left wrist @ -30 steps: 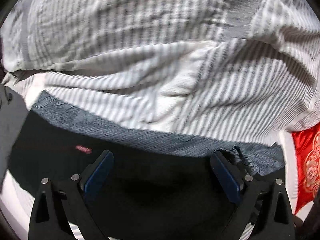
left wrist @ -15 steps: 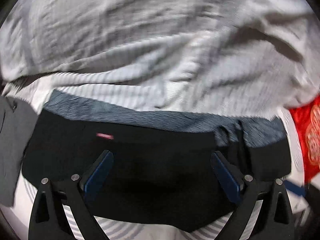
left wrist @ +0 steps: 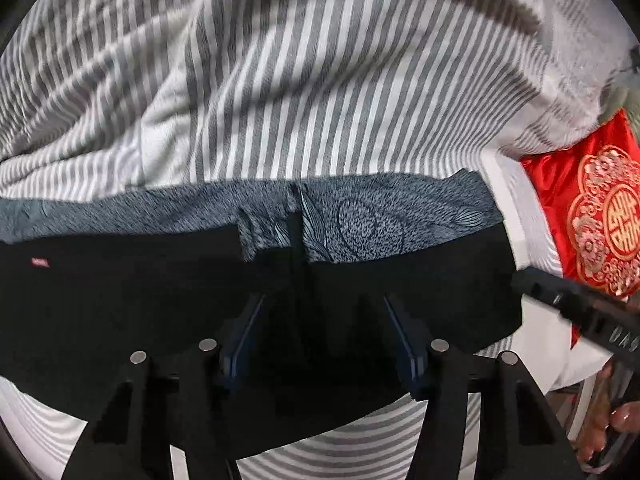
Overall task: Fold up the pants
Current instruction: 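Lay the leg end on the waistband and open the right gripper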
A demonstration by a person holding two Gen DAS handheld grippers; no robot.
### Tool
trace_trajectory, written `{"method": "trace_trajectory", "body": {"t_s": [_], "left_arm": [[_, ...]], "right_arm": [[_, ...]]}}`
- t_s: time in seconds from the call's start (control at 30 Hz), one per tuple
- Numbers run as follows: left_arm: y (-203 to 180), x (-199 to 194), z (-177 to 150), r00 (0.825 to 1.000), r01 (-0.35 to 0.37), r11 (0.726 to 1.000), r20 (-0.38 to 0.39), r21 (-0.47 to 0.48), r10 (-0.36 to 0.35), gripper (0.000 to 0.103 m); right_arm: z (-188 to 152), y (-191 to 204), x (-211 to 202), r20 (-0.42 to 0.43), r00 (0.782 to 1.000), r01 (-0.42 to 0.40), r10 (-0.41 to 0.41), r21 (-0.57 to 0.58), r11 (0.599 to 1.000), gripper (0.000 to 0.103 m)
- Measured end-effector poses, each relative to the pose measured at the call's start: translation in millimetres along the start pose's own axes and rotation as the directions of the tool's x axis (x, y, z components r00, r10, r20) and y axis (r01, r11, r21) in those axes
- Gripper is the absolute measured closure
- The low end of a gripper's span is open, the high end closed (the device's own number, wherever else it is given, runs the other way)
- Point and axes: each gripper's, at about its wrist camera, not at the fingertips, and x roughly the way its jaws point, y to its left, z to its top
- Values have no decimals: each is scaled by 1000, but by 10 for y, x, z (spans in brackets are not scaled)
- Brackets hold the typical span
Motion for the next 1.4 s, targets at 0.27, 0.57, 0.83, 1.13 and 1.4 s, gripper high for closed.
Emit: {"method": "trace_trajectory", "body": {"t_s": [0.27,0.57,0.83,1.13,1.4], "left_arm": [[-38,314,-276,997,-76,997,-31,-20,76,42],[-58,331,-405,995,-97,993,-11,-74,96,38],[-40,159,-394,987,-159,983,-38,-95,156,32],[33,-16,-405,978,-210,971,-36,-116,207,21],[110,-165,-454,969,-247,957,-41,-153,244,21]], "right_arm": [[416,-73,340,-31,998,-48,48,-17,999,65],[68,98,673,-82,997,-9,-5,-162,987,65],[107,-27,432,-150,986,-82,69,-78,994,64],[-55,102,565,-211,977,-40,-4,-202,979,22],[-30,198,730,-252,967,-42,-19,-235,971,0]]}}
